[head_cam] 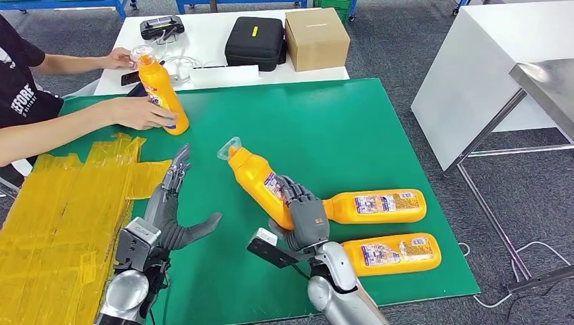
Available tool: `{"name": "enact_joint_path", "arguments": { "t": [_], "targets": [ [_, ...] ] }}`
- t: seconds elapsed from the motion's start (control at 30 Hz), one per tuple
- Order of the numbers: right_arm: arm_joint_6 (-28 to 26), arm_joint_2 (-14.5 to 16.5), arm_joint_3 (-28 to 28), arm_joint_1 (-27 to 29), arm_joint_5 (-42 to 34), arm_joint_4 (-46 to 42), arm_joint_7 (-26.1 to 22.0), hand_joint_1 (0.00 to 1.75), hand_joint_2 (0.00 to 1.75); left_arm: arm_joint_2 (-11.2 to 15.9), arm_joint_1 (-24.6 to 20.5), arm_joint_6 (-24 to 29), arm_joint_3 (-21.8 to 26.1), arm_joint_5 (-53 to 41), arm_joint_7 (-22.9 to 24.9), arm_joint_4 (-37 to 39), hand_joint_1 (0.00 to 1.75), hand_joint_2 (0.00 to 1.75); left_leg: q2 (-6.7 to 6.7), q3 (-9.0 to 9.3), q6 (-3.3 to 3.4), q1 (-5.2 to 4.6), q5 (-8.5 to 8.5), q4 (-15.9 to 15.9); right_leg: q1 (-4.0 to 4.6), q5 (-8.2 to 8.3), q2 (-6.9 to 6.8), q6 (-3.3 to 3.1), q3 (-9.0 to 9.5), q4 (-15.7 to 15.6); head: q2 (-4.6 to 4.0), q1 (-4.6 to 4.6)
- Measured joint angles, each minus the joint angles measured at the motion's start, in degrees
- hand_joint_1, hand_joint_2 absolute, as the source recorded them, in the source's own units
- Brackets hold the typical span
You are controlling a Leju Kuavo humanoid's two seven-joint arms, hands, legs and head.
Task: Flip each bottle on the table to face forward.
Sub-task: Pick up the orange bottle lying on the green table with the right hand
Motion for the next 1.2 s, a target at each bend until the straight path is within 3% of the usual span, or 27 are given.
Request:
{"name": "enact_joint_path", "arguments": {
  "t": [0.17,0.4,1.07,1.2],
  "targets": [
    [-3.59,1.22,-1.92,2.29,-4.34,-3.67,-6.46,1.75,1.75,-0.01,-0.06,-1.77,-1.09,3.09,2.68,0.19,0.00,1.75,-0.01,-0.05,0.00,0.00,0.00,0.00,0.00,-0.02,0.00,0.00,-0.06,0.00,0.00,0.00],
    [-6.26,2.60,-2.28,3.57,-7.90,-5.75,-11.46,1.75,1.75,0.00,-0.95,-5.49,-4.13,10.06,5.58,2.20,0.00,1.75,0.00,-0.08,0.00,0.00,0.00,0.00,0.00,-0.01,0.00,0.00,-0.08,0.00,0.00,0.00],
    [-7.12,3.81,-0.58,3.93,-6.94,-6.03,-13.22,1.75,1.75,0.00,-2.65,-7.19,-5.61,14.64,7.02,6.02,0.00,1.75,0.00,-0.12,0.00,0.00,0.00,0.00,0.00,-0.01,0.00,0.00,-0.11,0.00,0.00,0.00],
    [-7.15,4.42,2.14,3.73,-7.00,-4.72,-13.72,1.75,1.75,0.11,-3.14,-11.26,-5.77,20.31,7.45,7.44,0.00,1.75,0.00,-0.14,-0.01,0.00,0.00,0.00,0.00,-0.02,0.00,0.00,-0.12,0.01,0.00,0.00]
  ]
}}
